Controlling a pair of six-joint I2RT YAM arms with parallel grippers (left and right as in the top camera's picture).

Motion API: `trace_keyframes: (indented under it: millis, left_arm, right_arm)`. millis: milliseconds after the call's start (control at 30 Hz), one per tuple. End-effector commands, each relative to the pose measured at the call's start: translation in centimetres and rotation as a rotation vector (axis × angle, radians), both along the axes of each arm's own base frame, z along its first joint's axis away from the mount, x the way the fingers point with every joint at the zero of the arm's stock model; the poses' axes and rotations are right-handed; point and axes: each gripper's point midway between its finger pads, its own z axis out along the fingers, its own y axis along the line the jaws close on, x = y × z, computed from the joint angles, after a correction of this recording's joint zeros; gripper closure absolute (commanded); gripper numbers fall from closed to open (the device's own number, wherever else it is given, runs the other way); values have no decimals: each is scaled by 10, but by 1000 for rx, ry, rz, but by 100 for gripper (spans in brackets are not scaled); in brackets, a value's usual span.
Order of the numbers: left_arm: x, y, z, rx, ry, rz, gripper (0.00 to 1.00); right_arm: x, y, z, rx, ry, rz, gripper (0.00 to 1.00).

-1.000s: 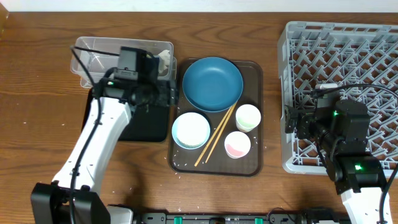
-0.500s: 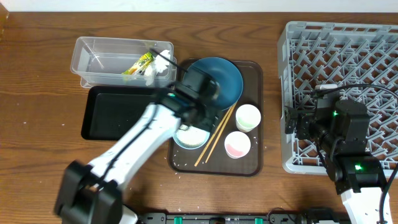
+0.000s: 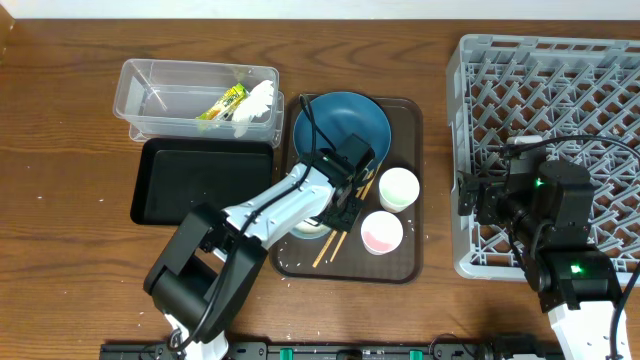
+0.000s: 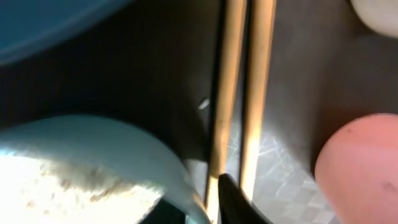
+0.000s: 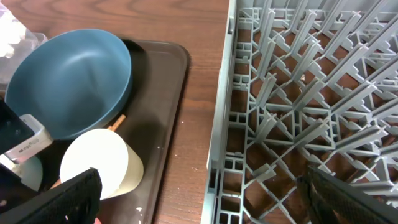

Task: Sort waste into correct bins and load items into the dishwasher rack
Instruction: 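Lift the bowl and tip its rice onto the black tray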

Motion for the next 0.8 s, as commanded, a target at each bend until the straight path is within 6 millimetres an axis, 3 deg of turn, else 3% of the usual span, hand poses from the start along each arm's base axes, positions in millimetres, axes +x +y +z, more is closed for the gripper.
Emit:
trace_keyframes:
  millis: [0,300,433,600,767]
  left_arm:
    - [7,9,14,36,-53,-2,92]
    - [14,30,87,8,-205,40,94]
    - [26,53,114,-30,-265,119,94]
    - [41,88,124,-119,-226,264,94]
    - [48,105,127,-389,-123,300,94]
  right_arm:
    - [1,2,8,17,-12,-2,1]
    - [1,2,8,17,-12,-2,1]
    - [1,2,8,17,-12,-2,1]
    - [1,2,8,16,-12,-2,1]
    - [1,2,8,16,-12,-2,1]
